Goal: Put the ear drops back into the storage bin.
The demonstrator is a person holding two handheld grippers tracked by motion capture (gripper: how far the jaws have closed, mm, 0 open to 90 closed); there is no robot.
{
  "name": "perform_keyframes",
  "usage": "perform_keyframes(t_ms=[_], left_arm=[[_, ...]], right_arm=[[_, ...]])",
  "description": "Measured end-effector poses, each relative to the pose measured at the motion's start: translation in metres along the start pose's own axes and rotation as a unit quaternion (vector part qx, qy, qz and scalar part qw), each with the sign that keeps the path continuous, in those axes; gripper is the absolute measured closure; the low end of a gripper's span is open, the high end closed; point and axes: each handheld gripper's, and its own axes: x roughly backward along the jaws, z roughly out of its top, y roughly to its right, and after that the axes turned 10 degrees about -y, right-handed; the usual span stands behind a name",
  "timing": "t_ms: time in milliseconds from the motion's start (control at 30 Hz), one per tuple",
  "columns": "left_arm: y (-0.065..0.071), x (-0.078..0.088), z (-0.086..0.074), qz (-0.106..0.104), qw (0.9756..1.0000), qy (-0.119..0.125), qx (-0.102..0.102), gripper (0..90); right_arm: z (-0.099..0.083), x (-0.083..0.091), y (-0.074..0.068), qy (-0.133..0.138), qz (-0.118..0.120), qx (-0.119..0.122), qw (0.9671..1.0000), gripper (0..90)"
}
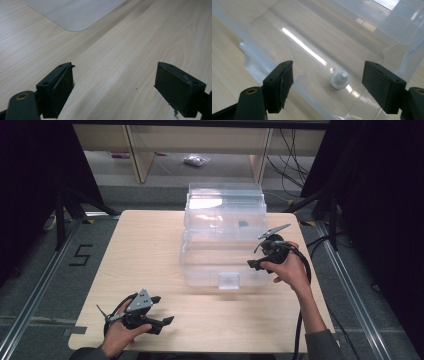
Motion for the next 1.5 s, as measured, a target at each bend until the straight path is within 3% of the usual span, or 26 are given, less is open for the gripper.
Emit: perform_keyframes(t_ms=[33, 100, 133, 267, 467, 567, 600, 833, 867, 1333, 1500], left_arm=[[0.001, 0.000, 0.000, -0.004, 1.0000, 0.003, 0.006, 14.8], [-0.001, 0.001, 0.000, 0.000, 1.0000, -0.004, -0.002, 14.8], [0.000, 0.000, 0.000, -0.001, 1.0000, -0.002, 0.000, 14.8], [0.000, 0.001, 0.000, 0.000, 1.0000, -0.004, 0.001, 14.8], [0.002, 0.000, 0.000, -0.005, 0.9999, 0.009, 0.007, 14.8], [0.003, 0.000, 0.000, -0.009, 0.9999, 0.012, 0.008, 14.8], [0.003, 0.000, 0.000, -0.009, 0.9999, 0.011, 0.008, 14.8], [0.002, 0.001, 0.001, -0.006, 1.0000, 0.003, 0.000, 14.8], [0.002, 0.001, 0.001, -0.009, 0.9999, 0.005, 0.002, 14.8], [0.004, 0.000, 0.001, -0.012, 0.9998, 0.014, 0.007, 14.8], [0.003, 0.001, 0.001, -0.009, 0.9999, 0.007, 0.002, 14.8]], right_arm=[[-0.001, 0.002, -0.001, 0.003, -0.001, -0.003, 1.0000, 25.7], [-0.003, 0.003, -0.004, 0.004, 0.000, -0.007, 1.0000, 25.4], [-0.004, 0.002, -0.004, 0.007, -0.001, 0.005, 1.0000, 25.4], [-0.009, 0.003, -0.007, 0.008, 0.006, 0.007, 0.9999, 25.4], [-0.011, 0.006, -0.011, 0.017, 0.007, 0.004, 0.9998, 25.2], [-0.011, 0.007, -0.010, 0.024, 0.006, 0.019, 0.9995, 25.2], [-0.011, 0.008, -0.011, 0.021, 0.005, 0.009, 0.9997, 25.1], [-0.014, 0.006, -0.012, 0.032, 0.005, 0.007, 0.9995, 24.7], [-0.014, 0.007, -0.011, 0.021, 0.007, 0.011, 0.9997, 24.7], [-0.019, 0.003, -0.012, 0.014, 0.012, 0.009, 0.9998, 24.1], [-0.021, 0.003, -0.014, 0.013, 0.011, 0.012, 0.9998, 24.0]])
